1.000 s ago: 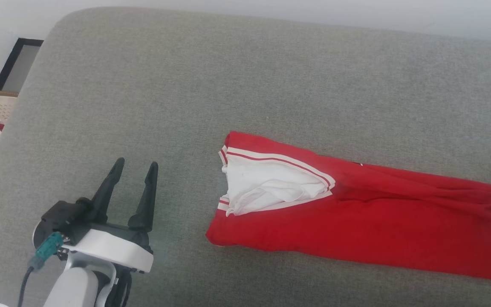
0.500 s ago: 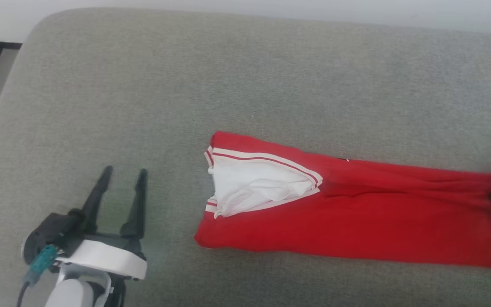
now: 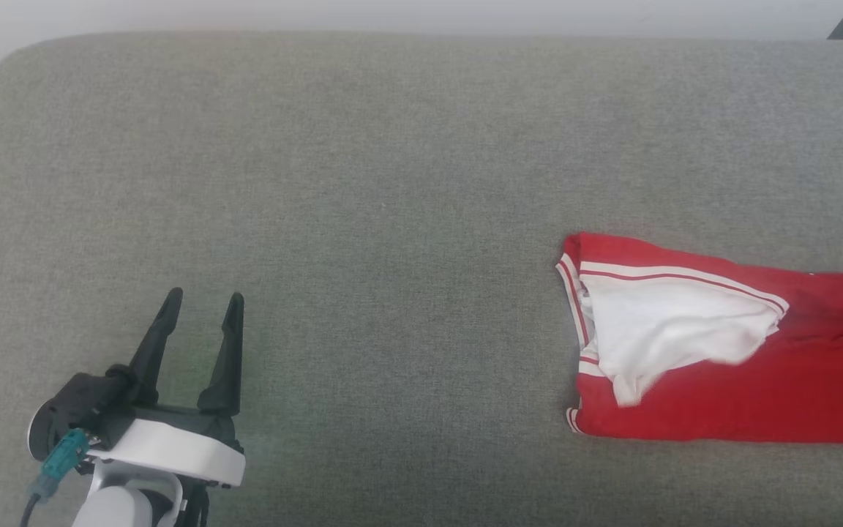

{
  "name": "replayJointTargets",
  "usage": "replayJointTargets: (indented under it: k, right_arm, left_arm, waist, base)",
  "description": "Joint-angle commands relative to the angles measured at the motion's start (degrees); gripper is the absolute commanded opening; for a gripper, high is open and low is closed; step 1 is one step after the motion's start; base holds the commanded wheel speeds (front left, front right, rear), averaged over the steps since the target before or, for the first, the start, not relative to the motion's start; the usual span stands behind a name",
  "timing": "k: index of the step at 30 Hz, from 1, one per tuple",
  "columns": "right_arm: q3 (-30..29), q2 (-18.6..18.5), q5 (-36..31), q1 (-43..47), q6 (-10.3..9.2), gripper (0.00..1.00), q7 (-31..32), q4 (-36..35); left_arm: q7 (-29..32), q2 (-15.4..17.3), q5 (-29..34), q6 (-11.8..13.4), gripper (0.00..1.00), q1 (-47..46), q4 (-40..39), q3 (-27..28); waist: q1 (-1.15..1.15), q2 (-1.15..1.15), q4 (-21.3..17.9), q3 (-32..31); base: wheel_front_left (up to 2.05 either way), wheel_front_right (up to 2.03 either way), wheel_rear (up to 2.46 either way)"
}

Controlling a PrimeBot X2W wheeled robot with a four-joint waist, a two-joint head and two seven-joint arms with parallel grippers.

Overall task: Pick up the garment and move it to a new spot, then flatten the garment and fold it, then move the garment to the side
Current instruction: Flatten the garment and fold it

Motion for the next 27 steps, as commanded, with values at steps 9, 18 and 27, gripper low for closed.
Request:
replayJointTargets:
  k: [9, 18, 27]
  right_arm:
    - [11.20, 4.54, 7.07, 2.51, 0.00, 0.00, 3.58, -10.07]
    - [27.98, 8.94, 12.53, 2.63, 0.00, 0.00, 10.40, -28.52]
    - [38.87, 11.31, 10.84, -2.55, 0.00, 0.00, 12.12, -25.81]
  left_arm:
    - [-0.24, -0.64, 0.24, -0.08, 1.00, 1.72, 0.83, -0.45]
    - [-0.24, -2.40, -0.33, -0.08, 1.00, 2.74, 1.37, -1.71]
    - [-0.25, -3.30, -1.16, -0.08, 1.00, -0.16, 2.09, -3.78]
  waist:
    - [0.00, 0.00, -0.35, -2.33]
    - [0.00, 0.00, 1.21, -3.39]
    - [0.00, 0.00, 5.03, -1.94]
  base:
    - [0.00, 0.00, 0.00]
    - [0.00, 0.00, 0.00]
    - [0.00, 0.00, 0.00]
